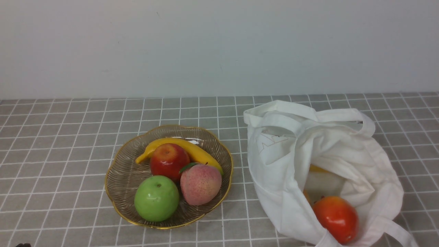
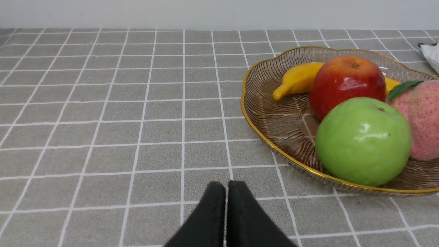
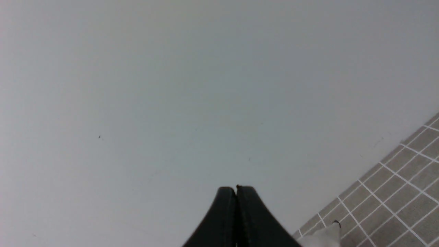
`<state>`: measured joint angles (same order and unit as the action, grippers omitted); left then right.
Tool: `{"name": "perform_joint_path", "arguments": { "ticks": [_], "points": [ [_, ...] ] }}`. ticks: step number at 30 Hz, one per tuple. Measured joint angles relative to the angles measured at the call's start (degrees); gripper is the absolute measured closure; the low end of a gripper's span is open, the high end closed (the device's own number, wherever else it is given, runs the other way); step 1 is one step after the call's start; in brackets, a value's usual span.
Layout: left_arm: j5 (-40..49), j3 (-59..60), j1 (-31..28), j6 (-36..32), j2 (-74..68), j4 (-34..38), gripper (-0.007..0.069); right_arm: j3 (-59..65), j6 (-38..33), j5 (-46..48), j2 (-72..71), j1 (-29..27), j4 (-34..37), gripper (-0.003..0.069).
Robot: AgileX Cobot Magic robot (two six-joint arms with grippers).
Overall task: Take the fruit out of the bag on the grey coffee tablecloth and place them on the plate.
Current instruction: 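Reach into the cloth bag and grasp a fruit with the right gripper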
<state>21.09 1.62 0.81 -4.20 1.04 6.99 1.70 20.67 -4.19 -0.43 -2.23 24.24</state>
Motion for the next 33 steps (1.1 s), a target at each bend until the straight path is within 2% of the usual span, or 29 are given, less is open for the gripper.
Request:
{"name": "perform_joint_path", "arguments": {
  "ticks": [5,9,11,12,13,16,22,24,26,28,29,33],
  "points": [
    [0.0,0.0,0.0,0.0,0.0,0.0,0.0632,-0.79,2.56,-2.16,0.0,0.44,0.97,0.0674],
    [0.0,0.0,0.0,0.0,0.0,0.0,0.0632,-7.1,2.98,4.19,0.31,1.82,-0.81,0.0674],
    [0.0,0.0,0.0,0.0,0.0,0.0,0.0632,-15.74,0.43,15.35,5.42,3.78,-5.12,0.0674],
    [0.0,0.0,0.0,0.0,0.0,0.0,0.0632,-16.35,0.43,15.35,5.42,3.93,-5.12,0.0674],
    [0.0,0.0,0.0,0.0,0.0,0.0,0.0632,-20.95,-2.1,22.0,10.27,5.25,-6.95,0.0674],
    [0.0,0.0,0.0,0.0,0.0,0.0,0.0632,-27.55,-8.33,32.53,20.87,7.54,-7.71,0.0674],
    [0.0,0.0,0.0,0.0,0.0,0.0,0.0632,-35.0,-19.6,44.06,42.07,10.22,-4.84,0.0671],
    [0.0,0.0,0.0,0.0,0.0,0.0,0.0632,-36.46,-20.67,45.0,46.61,10.24,-3.59,0.0663],
    [0.0,0.0,0.0,0.0,0.0,0.0,0.0632,-38.29,-21.9,46.34,52.7,10.24,-2.44,0.0641],
    [0.0,0.0,0.0,0.0,0.0,0.0,0.0632,-40.45,-23.43,47.81,58.38,10.24,-1.83,0.0582],
    [0.0,0.0,0.0,0.0,0.0,0.0,0.0632,-40.45,-23.68,47.91,58.83,10.24,-1.78,0.0582],
    [0.0,0.0,0.0,0.0,0.0,0.0,0.0632,-42.7,-28.75,48.69,65.19,10.24,0.51,0.0425]
  ]
}}
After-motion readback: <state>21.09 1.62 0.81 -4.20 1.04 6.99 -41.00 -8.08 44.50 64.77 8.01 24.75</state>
